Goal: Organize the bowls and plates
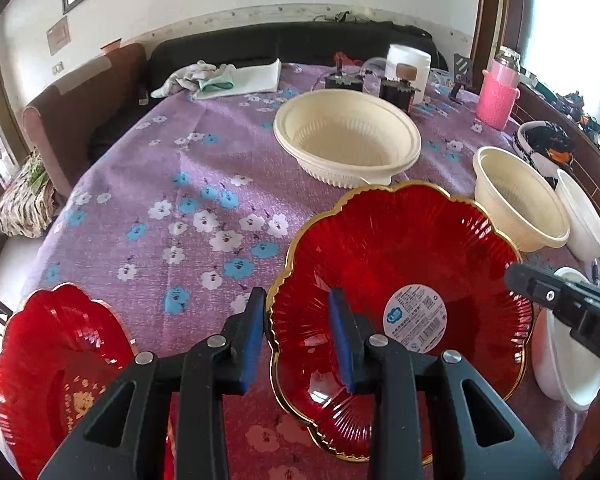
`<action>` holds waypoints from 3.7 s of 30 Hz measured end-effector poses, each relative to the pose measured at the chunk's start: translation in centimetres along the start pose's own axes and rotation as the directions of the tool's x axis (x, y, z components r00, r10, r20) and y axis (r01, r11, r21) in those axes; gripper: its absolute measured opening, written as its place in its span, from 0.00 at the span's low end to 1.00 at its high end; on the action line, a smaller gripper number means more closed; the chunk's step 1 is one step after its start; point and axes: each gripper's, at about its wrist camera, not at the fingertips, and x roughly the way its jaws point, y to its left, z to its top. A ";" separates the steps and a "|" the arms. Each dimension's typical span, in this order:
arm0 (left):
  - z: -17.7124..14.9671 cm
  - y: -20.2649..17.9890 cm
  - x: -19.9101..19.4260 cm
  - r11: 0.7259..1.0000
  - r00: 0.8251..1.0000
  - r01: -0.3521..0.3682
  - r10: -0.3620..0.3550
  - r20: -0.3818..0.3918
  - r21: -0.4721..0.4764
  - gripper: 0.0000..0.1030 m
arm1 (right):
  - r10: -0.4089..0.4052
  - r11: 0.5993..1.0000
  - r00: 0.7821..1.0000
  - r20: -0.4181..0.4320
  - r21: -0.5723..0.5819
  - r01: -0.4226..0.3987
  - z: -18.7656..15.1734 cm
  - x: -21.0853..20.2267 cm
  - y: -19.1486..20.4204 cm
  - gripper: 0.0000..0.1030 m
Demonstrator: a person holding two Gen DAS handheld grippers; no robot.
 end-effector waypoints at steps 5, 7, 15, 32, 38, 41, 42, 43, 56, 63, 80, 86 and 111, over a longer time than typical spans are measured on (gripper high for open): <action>-0.8 0.2 -2.2 1.000 0.999 -0.023 0.022 0.034 0.016 0.29 | 0.012 1.000 1.000 0.014 0.016 -0.012 -1.0 -1.1 0.7 0.07; -1.1 0.5 -2.8 1.000 0.999 -0.026 0.026 0.038 0.016 0.29 | 0.025 0.999 1.000 0.017 0.027 -0.025 -1.5 -1.6 1.1 0.07; -2.4 1.9 -4.4 0.999 0.998 -0.035 0.035 0.046 -0.004 0.29 | 0.039 0.999 0.999 0.024 0.011 -0.039 -2.8 -3.1 3.5 0.07; -2.7 6.0 -8.9 0.997 0.993 -0.017 0.025 0.119 -0.069 0.32 | 0.042 0.997 0.998 0.057 -0.072 -0.037 -2.3 -5.4 8.4 0.08; -3.4 9.8 -10.4 0.990 0.989 -0.057 0.074 0.129 -0.131 0.32 | 0.069 0.989 0.997 0.021 -0.129 -0.065 -2.2 -4.0 12.0 0.10; -3.9 12.1 -10.7 0.982 0.988 -0.078 0.099 0.117 -0.173 0.32 | 0.086 0.983 0.996 -0.005 -0.162 -0.086 -2.2 -2.9 13.9 0.10; -4.2 12.9 -10.8 0.978 0.988 -0.086 0.108 0.111 -0.189 0.32 | 0.096 0.980 0.995 -0.021 -0.175 -0.098 -2.2 -2.3 14.9 0.10; -4.6 13.8 -10.9 0.975 0.987 -0.097 0.120 0.105 -0.202 0.32 | 0.101 0.977 0.994 -0.031 -0.185 -0.106 -2.3 -1.9 15.5 0.10; -7.9 20.5 -7.9 0.931 0.981 -0.194 0.193 -0.035 -0.309 0.32 | 0.115 0.957 0.964 -0.239 -0.232 -0.172 -5.0 6.4 20.9 0.10; -8.1 20.7 -6.9 0.931 0.982 -0.187 0.180 -0.051 -0.313 0.37 | 0.094 0.957 0.962 -0.256 -0.243 -0.158 -5.6 7.8 21.1 0.11; -7.7 19.2 -6.2 0.953 0.989 -0.147 0.141 -0.043 -0.265 0.77 | 0.132 0.943 0.956 -0.262 -0.265 -0.202 -6.2 7.7 22.4 0.45; -7.3 18.8 -5.6 0.958 0.987 -0.157 0.147 -0.059 -0.241 0.83 | 0.172 0.952 0.951 -0.258 -0.206 -0.228 -5.3 7.7 21.9 0.47; -7.4 18.0 -7.3 0.967 0.992 -0.116 0.125 0.026 -0.228 0.84 | 0.097 0.943 0.991 0.088 -0.326 -0.063 -4.0 -0.1 20.5 0.72</action>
